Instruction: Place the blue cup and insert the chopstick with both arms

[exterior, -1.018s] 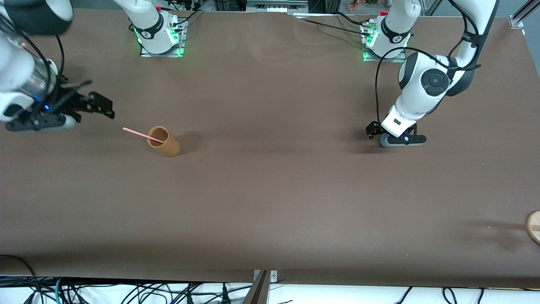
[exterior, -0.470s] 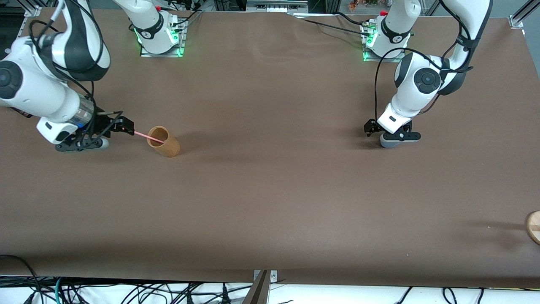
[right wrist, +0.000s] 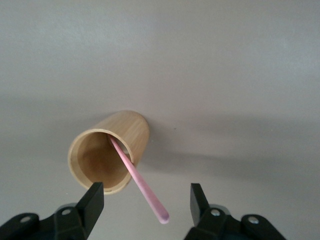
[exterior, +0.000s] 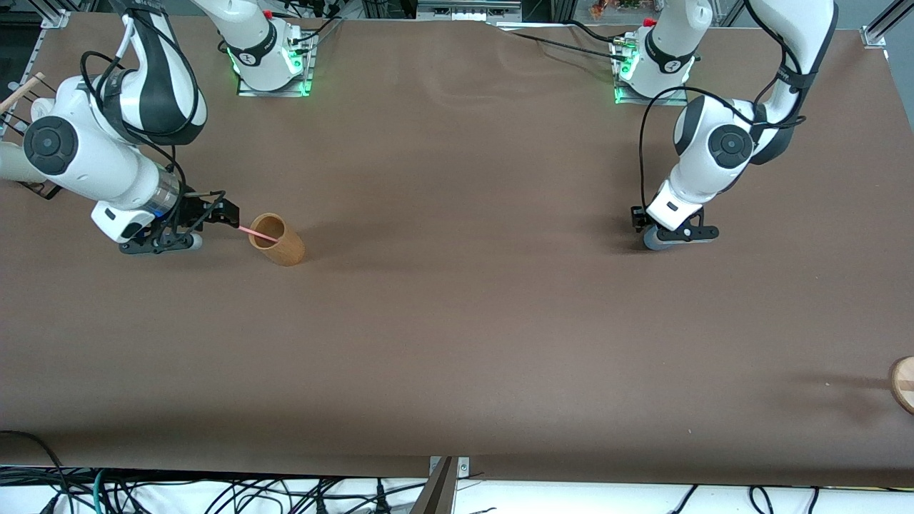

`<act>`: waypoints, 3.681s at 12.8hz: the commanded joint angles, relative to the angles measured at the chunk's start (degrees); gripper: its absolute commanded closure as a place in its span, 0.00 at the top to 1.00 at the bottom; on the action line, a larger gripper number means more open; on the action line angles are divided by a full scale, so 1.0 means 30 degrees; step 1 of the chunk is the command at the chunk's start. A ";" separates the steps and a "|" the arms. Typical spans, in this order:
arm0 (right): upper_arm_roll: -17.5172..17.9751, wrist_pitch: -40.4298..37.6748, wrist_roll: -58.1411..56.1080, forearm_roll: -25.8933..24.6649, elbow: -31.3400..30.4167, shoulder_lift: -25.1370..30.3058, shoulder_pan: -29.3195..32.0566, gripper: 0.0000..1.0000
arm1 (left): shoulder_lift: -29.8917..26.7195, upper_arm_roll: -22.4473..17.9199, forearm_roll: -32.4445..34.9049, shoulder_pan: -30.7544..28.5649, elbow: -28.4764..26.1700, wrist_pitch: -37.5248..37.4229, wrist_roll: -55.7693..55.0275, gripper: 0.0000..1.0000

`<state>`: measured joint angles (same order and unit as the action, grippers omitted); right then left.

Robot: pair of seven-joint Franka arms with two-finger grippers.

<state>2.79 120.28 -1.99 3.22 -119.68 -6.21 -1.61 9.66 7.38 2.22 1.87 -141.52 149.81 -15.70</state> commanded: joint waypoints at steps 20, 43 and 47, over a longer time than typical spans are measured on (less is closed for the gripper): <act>-0.0112 -0.0219 -0.0187 0.0039 -0.0653 0.0753 0.0068 0.15 | 1.1398 0.1086 -0.0621 0.9339 1.9926 -0.7663 -1.9228 0.00; 0.2145 -0.7719 0.0018 0.0010 0.7957 0.0899 -0.0924 0.00 | 0.3378 0.0768 -0.3200 0.1609 2.1978 -2.0342 -0.0647 1.00; 0.2203 -0.8012 0.3549 0.0070 0.9392 0.0024 -0.3146 0.00 | 0.0918 -0.1140 -0.2149 -0.0058 2.1685 -2.1402 0.3731 1.00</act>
<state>9.29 98.05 2.61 3.54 -95.36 -3.71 -7.48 17.87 4.25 -6.13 4.36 -73.42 86.32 -10.35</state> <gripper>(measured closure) 0.872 0.000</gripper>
